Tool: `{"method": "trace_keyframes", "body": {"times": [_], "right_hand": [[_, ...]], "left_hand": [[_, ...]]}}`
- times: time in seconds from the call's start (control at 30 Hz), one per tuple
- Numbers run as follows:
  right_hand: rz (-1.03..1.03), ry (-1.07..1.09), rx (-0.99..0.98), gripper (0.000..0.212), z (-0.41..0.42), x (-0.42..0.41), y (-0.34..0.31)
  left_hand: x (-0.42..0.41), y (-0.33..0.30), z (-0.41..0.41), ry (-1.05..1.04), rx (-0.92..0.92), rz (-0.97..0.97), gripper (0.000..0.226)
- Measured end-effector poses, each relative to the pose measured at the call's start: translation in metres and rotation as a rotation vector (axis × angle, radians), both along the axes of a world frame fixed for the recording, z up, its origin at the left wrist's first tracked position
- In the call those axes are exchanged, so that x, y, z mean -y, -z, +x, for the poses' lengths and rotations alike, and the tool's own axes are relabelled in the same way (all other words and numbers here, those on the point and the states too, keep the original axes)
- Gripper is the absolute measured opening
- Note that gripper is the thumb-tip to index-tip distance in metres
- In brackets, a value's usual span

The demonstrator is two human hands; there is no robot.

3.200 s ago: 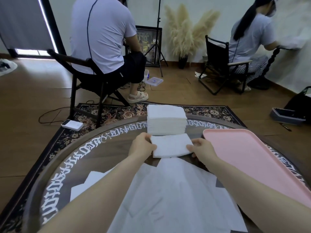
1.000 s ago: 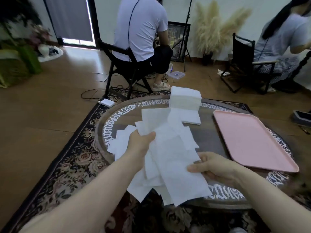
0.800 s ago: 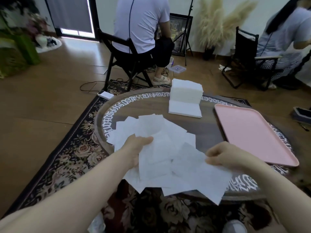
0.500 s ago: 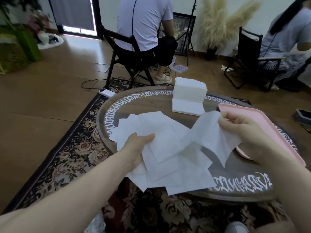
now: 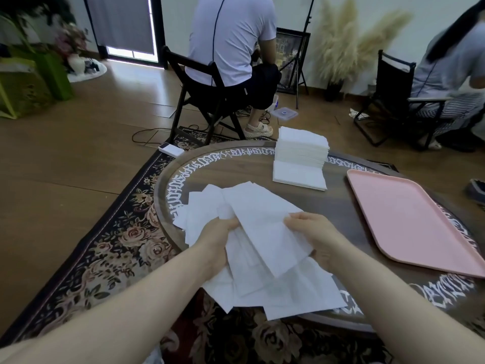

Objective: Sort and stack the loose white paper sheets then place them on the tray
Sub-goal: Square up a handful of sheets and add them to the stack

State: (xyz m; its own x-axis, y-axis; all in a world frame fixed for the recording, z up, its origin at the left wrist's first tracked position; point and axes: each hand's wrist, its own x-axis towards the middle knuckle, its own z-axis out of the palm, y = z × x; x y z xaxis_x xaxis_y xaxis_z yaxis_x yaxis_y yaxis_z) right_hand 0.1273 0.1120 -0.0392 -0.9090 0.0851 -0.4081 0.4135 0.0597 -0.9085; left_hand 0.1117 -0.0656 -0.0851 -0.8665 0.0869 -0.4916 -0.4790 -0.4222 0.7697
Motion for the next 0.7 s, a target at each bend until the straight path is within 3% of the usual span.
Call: {"method": "trace_keyframes", "body": {"times": [0.2,0.3,0.4,0.5,0.6,0.7], "right_hand": [[-0.436,-0.021,-0.41,0.01,-0.005,-0.021,-0.044],[-0.534,-0.047,-0.414,0.024,-0.004,-0.025,-0.051],[-0.481,-0.001,-0.206,0.018,0.003,-0.023,-0.033],[-0.265,-0.058,0.048,0.015,0.016,-0.027,-0.014],[-0.006,-0.086,0.111,0.016,0.027,-0.037,-0.002],[0.06,-0.12,0.135,0.02,0.031,-0.043,-0.006]], "left_hand": [[0.0,0.006,-0.001,-0.027,0.016,-0.016,0.023],[-0.001,0.004,-0.001,-0.021,0.016,-0.009,0.024],[-0.002,0.004,-0.001,-0.02,0.015,-0.005,0.023],[-0.001,0.006,-0.001,-0.028,0.004,-0.001,0.018],[-0.001,0.008,-0.002,-0.028,-0.008,0.003,0.013],[-0.002,0.009,-0.003,-0.023,-0.02,-0.003,0.01]]}}
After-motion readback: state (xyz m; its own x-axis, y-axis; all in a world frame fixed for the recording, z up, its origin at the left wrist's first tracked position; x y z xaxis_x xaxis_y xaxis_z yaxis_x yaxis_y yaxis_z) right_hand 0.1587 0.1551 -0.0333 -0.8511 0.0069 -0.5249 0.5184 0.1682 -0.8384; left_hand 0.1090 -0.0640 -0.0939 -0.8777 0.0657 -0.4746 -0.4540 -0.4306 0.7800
